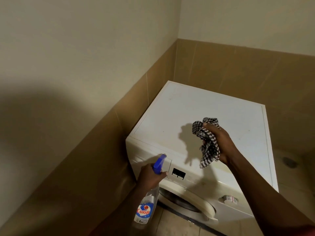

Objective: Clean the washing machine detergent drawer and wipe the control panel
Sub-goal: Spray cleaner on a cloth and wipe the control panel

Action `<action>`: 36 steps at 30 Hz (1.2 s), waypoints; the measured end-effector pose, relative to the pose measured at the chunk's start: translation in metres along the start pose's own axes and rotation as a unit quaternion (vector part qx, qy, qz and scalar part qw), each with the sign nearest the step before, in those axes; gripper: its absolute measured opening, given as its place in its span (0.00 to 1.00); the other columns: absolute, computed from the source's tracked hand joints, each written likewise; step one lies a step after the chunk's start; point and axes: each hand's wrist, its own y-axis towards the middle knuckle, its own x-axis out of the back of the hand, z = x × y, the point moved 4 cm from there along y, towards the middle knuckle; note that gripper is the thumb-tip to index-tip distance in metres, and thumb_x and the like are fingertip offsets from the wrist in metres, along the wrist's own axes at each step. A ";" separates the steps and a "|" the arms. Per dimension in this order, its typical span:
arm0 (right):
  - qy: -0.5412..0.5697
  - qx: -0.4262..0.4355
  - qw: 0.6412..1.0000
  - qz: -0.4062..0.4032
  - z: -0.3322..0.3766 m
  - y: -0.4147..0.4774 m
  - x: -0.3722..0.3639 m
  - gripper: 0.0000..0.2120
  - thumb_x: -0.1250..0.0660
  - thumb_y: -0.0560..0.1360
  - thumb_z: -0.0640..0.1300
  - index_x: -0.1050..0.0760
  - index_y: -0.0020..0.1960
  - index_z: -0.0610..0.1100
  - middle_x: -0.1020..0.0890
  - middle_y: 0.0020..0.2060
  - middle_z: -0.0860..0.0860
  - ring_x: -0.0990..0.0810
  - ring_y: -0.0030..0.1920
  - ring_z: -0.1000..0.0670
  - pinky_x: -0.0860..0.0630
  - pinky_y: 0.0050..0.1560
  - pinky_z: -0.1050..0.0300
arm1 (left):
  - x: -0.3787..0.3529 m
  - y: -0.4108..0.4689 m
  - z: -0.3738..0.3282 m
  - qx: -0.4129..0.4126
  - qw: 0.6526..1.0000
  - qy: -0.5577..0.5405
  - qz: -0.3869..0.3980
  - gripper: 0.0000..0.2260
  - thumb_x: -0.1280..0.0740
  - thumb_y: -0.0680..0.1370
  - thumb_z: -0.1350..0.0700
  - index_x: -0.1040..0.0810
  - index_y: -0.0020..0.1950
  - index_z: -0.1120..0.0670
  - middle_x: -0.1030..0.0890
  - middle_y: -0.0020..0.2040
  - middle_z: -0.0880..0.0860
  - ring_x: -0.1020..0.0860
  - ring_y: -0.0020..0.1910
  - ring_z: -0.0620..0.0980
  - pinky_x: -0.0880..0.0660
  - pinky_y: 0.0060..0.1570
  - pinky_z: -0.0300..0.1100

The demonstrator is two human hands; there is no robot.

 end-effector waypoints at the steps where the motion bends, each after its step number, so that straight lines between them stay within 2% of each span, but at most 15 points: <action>1: -0.014 0.018 1.000 -0.009 0.002 0.004 -0.001 0.16 0.28 0.73 0.48 0.22 0.57 0.42 0.19 0.42 0.42 0.21 0.34 0.45 0.25 0.34 0.49 | -0.002 0.001 0.001 0.001 1.000 0.001 0.001 0.10 0.24 0.70 0.54 0.23 0.43 0.55 0.19 0.39 0.57 0.18 0.41 0.54 0.19 0.48 0.44; 4: -0.139 0.083 0.986 -0.048 0.000 0.018 -0.008 0.19 0.27 0.71 0.47 0.24 0.60 0.50 0.16 0.49 0.50 0.16 0.46 0.49 0.21 0.46 0.52 | 0.000 0.001 0.007 0.000 1.000 -0.027 -0.013 0.09 0.24 0.72 0.57 0.24 0.44 0.55 0.20 0.39 0.54 0.19 0.42 0.55 0.21 0.45 0.35; 6: -0.272 0.127 0.953 -0.044 -0.012 0.019 -0.020 0.23 0.27 0.71 0.46 0.27 0.65 0.53 0.18 0.52 0.56 0.18 0.51 0.54 0.23 0.50 0.61 | 0.008 -0.001 0.012 0.030 0.996 -0.066 -0.042 0.08 0.25 0.73 0.58 0.24 0.45 0.52 0.20 0.39 0.49 0.20 0.40 0.49 0.26 0.38 0.29; 7: -0.326 0.158 0.932 -0.017 -0.023 0.017 -0.030 0.24 0.28 0.73 0.45 0.28 0.67 0.54 0.19 0.54 0.57 0.20 0.54 0.55 0.26 0.52 0.66 | 0.013 -0.002 0.017 0.045 0.993 -0.091 -0.063 0.09 0.25 0.72 0.58 0.23 0.46 0.51 0.20 0.40 0.48 0.20 0.41 0.47 0.27 0.38 0.29; 8: -0.367 0.203 0.908 0.017 -0.036 0.015 -0.041 0.24 0.30 0.74 0.45 0.30 0.68 0.52 0.20 0.58 0.55 0.22 0.58 0.54 0.29 0.57 0.68 | 0.018 -0.001 0.023 0.057 0.989 -0.112 -0.080 0.09 0.24 0.72 0.58 0.22 0.47 0.51 0.18 0.42 0.49 0.19 0.43 0.47 0.26 0.41 0.33; 10: -0.457 0.286 0.840 0.062 -0.068 0.010 -0.057 0.25 0.35 0.77 0.51 0.32 0.72 0.47 0.25 0.67 0.50 0.28 0.67 0.51 0.36 0.67 0.62 | 0.025 0.000 0.027 0.061 0.985 -0.130 -0.098 0.10 0.23 0.71 0.58 0.20 0.48 0.52 0.17 0.43 0.51 0.18 0.44 0.49 0.22 0.44 0.41; 13: -0.602 0.347 0.712 0.099 -0.114 0.020 -0.078 0.29 0.46 0.81 0.58 0.40 0.77 0.45 0.39 0.77 0.47 0.43 0.77 0.49 0.44 0.75 0.52 | 0.040 0.002 0.033 0.076 0.981 -0.138 -0.113 0.10 0.23 0.71 0.57 0.23 0.44 0.48 0.18 0.38 0.51 0.19 0.36 0.49 0.22 0.34 0.35; 15: -0.649 0.348 0.668 0.109 -0.129 0.028 -0.097 0.29 0.50 0.82 0.59 0.46 0.79 0.47 0.47 0.79 0.49 0.52 0.79 0.50 0.49 0.77 0.51 | 0.053 0.005 0.042 0.094 0.977 -0.137 -0.134 0.10 0.23 0.71 0.56 0.24 0.44 0.48 0.17 0.41 0.56 0.17 0.39 0.55 0.20 0.38 0.41; 17: -0.658 0.347 0.659 0.109 -0.133 0.041 -0.114 0.30 0.51 0.82 0.60 0.48 0.79 0.47 0.48 0.79 0.50 0.52 0.79 0.52 0.48 0.78 0.51 | 0.065 0.010 0.048 0.085 0.977 -0.124 -0.152 0.11 0.22 0.70 0.55 0.21 0.47 0.54 0.16 0.44 0.59 0.17 0.42 0.58 0.18 0.43 0.52; 19: -0.662 0.339 0.659 0.112 -0.132 0.052 -0.130 0.31 0.51 0.82 0.62 0.47 0.79 0.47 0.45 0.79 0.49 0.48 0.78 0.52 0.44 0.77 0.51 | 0.076 0.014 0.054 0.079 0.977 -0.111 -0.165 0.16 0.22 0.69 0.54 0.20 0.53 0.57 0.16 0.44 0.57 0.17 0.42 0.57 0.18 0.46 0.54; 23: -0.664 0.326 0.664 0.109 -0.138 0.046 -0.121 0.29 0.51 0.82 0.60 0.46 0.79 0.47 0.43 0.78 0.49 0.44 0.77 0.53 0.41 0.76 0.53 | 0.094 0.024 0.063 0.062 0.974 -0.104 -0.190 0.20 0.22 0.69 0.54 0.21 0.58 0.57 0.16 0.47 0.54 0.17 0.45 0.53 0.19 0.50 0.51; 27: -0.677 0.307 0.665 0.072 -0.137 0.034 -0.106 0.29 0.51 0.82 0.60 0.43 0.78 0.46 0.40 0.77 0.49 0.41 0.76 0.52 0.42 0.75 0.55 | 0.101 0.032 0.066 0.059 0.975 -0.122 -0.177 0.14 0.23 0.70 0.57 0.22 0.52 0.57 0.20 0.40 0.51 0.20 0.39 0.51 0.21 0.43 0.43; 31: -0.663 0.311 0.678 0.071 -0.138 0.057 -0.149 0.29 0.52 0.82 0.60 0.42 0.77 0.46 0.39 0.77 0.49 0.41 0.77 0.52 0.39 0.75 0.51 | 0.104 0.038 0.064 0.043 0.973 -0.125 -0.187 0.12 0.23 0.70 0.58 0.25 0.42 0.48 0.23 0.34 0.45 0.23 0.32 0.43 0.26 0.37 0.34; 33: -0.654 0.312 0.685 0.079 -0.140 0.068 -0.173 0.28 0.51 0.82 0.59 0.41 0.77 0.46 0.38 0.76 0.48 0.41 0.76 0.51 0.41 0.76 0.53 | 0.105 0.040 0.063 0.036 0.973 -0.120 -0.192 0.11 0.23 0.70 0.59 0.25 0.41 0.50 0.24 0.32 0.45 0.25 0.30 0.41 0.28 0.35 0.35; 36: -0.665 0.323 0.667 0.098 -0.143 0.068 -0.183 0.28 0.50 0.82 0.57 0.40 0.77 0.45 0.38 0.76 0.46 0.39 0.76 0.49 0.42 0.76 0.53 | 0.105 0.040 0.064 0.029 0.973 -0.119 -0.198 0.12 0.22 0.69 0.60 0.25 0.45 0.53 0.24 0.33 0.46 0.25 0.31 0.43 0.26 0.37 0.38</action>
